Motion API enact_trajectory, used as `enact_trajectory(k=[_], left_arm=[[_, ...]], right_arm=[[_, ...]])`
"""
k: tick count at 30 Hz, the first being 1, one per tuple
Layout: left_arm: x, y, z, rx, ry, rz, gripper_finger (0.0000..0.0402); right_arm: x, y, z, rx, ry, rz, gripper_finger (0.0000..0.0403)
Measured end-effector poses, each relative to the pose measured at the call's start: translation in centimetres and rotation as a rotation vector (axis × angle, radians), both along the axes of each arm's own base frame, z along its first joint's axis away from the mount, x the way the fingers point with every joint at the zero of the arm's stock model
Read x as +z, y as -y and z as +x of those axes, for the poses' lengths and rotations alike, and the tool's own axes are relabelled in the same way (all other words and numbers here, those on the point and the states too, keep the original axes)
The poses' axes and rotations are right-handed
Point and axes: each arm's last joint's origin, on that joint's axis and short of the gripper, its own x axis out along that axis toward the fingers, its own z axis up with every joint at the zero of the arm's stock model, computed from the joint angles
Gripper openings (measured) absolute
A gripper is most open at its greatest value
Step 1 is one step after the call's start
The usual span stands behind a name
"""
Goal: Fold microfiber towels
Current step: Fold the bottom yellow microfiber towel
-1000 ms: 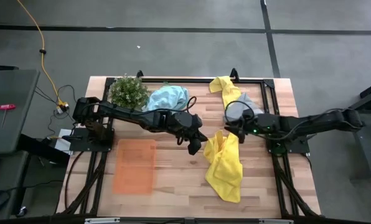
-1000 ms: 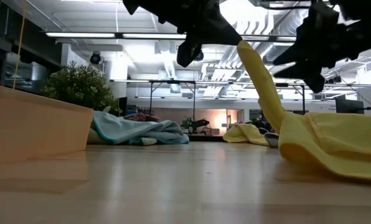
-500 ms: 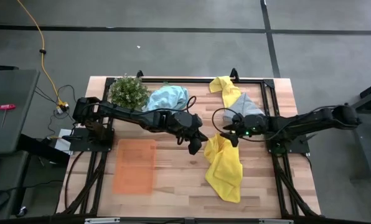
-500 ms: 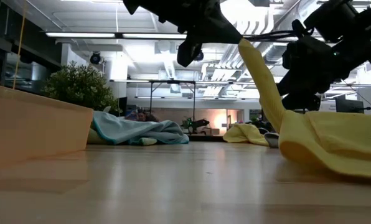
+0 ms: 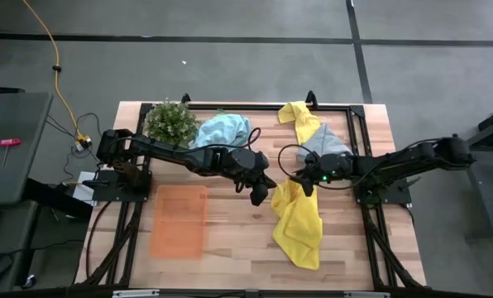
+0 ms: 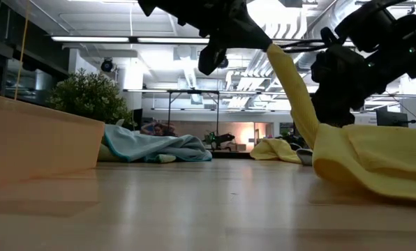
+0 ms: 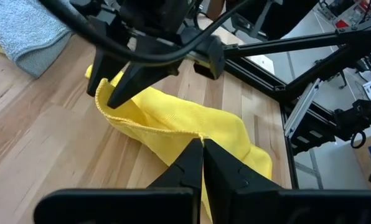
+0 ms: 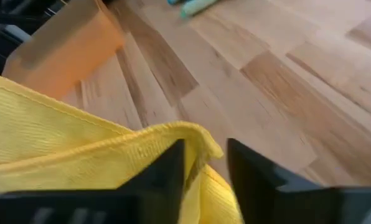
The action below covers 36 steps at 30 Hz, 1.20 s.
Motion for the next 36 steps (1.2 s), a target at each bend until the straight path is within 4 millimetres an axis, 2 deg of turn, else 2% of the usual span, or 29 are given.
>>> enact_trajectory(k=[3,4,7,11,15,19,23,26,30,36], left_arm=[[0.0,0.0,0.0,-0.01,-0.001,0.002,0.0],[0.0,0.0,0.0,-0.017,-0.001,-0.002,0.0],[0.4,-0.5,-0.6,-0.025,-0.017,-0.014,0.0],[2.6,-1.9,-2.5,0.007,-0.034,0.006,0.0],[5.8,-3.6,-5.8,0.12,-0.049,0.109,0.0],[9.4,-5.8,-9.7,0.263,-0.021,0.228,0.0],[12.0,-8.2,-13.4,0.4,0.015,0.309,0.0],[13.7,-8.9,-15.9,0.465,0.06,0.323,0.0],[15.1,-7.9,-18.4,0.471,0.09,0.309,0.0],[15.5,-2.9,-19.6,0.258,0.083,0.149,0.0]], right_arm=[[0.2,0.0,0.1,-0.008,0.017,0.011,0.0026],[0.4,0.0,0.1,-0.008,0.029,0.011,0.0014],[1.7,0.0,0.5,-0.008,0.084,0.008,0.0015],[4.0,0.0,1.4,0.013,0.155,-0.033,0.0003],[7.8,0.2,2.6,0.02,0.206,-0.111,0.0002],[12.8,0.8,3.6,0.018,0.189,-0.247,0.0001],[17.4,2.0,3.4,-0.019,0.159,-0.365,0.0001],[20.4,2.5,2.9,-0.044,0.162,-0.417,0.0001],[23.2,1.6,2.4,0.015,0.202,-0.389,0.0],[24.1,-2.6,2.3,0.255,0.279,-0.205,0.0]])
